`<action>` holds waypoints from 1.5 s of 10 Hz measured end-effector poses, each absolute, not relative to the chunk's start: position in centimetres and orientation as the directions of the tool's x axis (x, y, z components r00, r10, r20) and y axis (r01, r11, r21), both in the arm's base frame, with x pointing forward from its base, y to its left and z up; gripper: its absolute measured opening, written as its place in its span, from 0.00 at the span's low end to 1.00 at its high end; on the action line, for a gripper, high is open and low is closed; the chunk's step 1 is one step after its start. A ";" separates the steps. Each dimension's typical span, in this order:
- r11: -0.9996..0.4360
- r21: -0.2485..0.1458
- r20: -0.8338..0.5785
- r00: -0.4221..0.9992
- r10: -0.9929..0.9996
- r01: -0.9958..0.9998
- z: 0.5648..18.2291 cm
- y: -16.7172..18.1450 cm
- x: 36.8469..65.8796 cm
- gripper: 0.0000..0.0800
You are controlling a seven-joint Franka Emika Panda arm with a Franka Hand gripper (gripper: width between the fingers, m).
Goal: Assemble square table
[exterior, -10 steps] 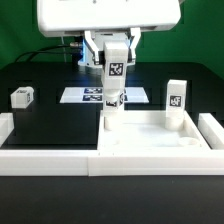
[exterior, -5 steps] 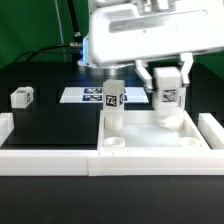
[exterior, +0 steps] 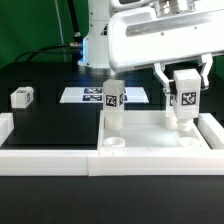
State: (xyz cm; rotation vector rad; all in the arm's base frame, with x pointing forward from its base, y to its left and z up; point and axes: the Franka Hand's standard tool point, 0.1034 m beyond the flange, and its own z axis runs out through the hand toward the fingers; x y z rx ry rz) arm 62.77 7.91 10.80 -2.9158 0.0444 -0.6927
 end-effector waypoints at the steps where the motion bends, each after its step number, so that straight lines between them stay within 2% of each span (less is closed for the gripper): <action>1: -0.989 -0.145 0.449 0.891 -0.063 0.003 10.9 7.8 62.8 0.36; 3: -0.995 -0.097 0.523 0.851 -0.051 0.000 11.8 7.1 63.0 0.36; 4: -0.996 -0.086 0.543 0.838 -0.052 -0.007 12.0 6.6 63.3 0.36; 8: -0.994 -0.106 0.538 0.840 -0.069 -0.013 11.2 8.5 62.7 0.36; 12: -0.995 -0.104 0.518 0.853 -0.063 -0.010 9.4 9.3 61.7 0.36; 15: -0.994 -0.104 0.512 0.857 -0.064 -0.012 8.8 9.2 61.8 0.36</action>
Offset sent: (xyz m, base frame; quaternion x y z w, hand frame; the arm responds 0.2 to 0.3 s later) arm 0.0172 -0.0273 0.0173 -0.0555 0.0961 -0.0635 0.9918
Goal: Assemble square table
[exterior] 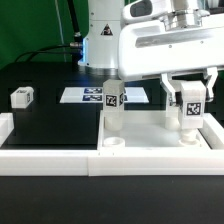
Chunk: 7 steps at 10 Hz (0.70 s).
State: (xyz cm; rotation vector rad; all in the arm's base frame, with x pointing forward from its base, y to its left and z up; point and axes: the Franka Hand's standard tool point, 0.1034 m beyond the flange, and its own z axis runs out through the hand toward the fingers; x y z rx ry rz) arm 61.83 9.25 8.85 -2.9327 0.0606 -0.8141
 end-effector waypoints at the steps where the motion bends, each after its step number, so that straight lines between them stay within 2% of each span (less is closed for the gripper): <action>1: -0.994 -0.106 0.515 0.855 -0.064 -0.011 8.8 9.4 62.1 0.36; 3: -0.995 -0.098 0.531 0.844 -0.066 -0.016 8.4 9.2 62.3 0.36; 4: -0.995 -0.094 0.529 0.846 -0.065 -0.018 7.5 9.3 62.1 0.36; 7: -0.997 -0.081 0.553 0.831 -0.059 -0.017 7.4 9.5 62.0 0.36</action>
Offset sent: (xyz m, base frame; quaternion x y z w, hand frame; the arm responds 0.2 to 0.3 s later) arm 0.0029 -0.0037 -0.0263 -0.0284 0.0109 0.0040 0.9995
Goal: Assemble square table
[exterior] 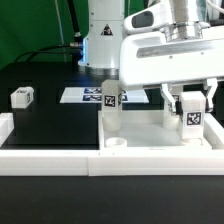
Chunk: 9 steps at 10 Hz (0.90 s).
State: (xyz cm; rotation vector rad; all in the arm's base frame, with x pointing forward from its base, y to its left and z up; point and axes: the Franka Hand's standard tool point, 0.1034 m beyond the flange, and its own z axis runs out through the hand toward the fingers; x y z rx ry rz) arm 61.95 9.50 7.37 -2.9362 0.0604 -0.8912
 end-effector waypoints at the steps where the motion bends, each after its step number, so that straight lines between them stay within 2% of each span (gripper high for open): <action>1: -0.997 -0.080 0.561 0.826 -0.055 -0.013 7.3 10.2 61.8 0.36; 3: -0.995 -0.089 0.558 0.826 -0.086 -0.043 7.3 11.9 61.3 0.36; 5: -0.997 -0.058 0.560 0.825 -0.077 -0.053 7.3 12.0 61.3 0.36; 6: -0.997 -0.058 0.557 0.827 -0.077 -0.054 7.2 11.9 61.2 0.45; 7: -0.997 -0.058 0.556 0.827 -0.077 -0.054 7.2 11.9 61.2 0.45; 8: -0.997 -0.058 0.556 0.828 -0.078 -0.054 7.2 11.9 61.2 0.68; 9: -0.997 -0.058 0.556 0.828 -0.078 -0.054 7.2 11.9 61.2 0.77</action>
Offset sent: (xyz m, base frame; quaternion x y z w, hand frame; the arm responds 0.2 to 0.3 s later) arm -0.0051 0.0222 -0.0088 -0.0723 -0.0034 0.0345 0.9968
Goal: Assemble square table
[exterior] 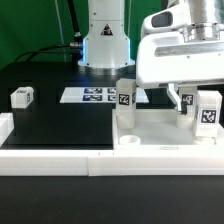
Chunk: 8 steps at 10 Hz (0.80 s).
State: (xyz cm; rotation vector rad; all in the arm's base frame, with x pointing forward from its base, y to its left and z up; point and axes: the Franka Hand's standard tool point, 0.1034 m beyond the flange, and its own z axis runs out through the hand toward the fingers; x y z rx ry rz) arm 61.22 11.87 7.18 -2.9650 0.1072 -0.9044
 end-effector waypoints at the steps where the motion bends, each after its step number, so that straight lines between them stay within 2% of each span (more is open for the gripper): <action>1: -0.997 -0.058 0.556 0.828 -0.078 -0.054 7.2 11.9 61.2 0.77; 2: -0.997 -0.058 0.556 0.828 -0.078 -0.054 7.2 11.9 61.2 0.80; 7: -0.997 -0.060 0.551 0.831 -0.079 -0.055 7.2 11.8 61.2 0.81; 8: -0.994 -0.089 0.478 0.873 -0.100 -0.065 7.0 12.1 60.8 0.81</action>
Offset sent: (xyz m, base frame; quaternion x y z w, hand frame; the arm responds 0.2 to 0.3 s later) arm 0.0000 0.0000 0.0000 0.0000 0.0000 0.0000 1.0000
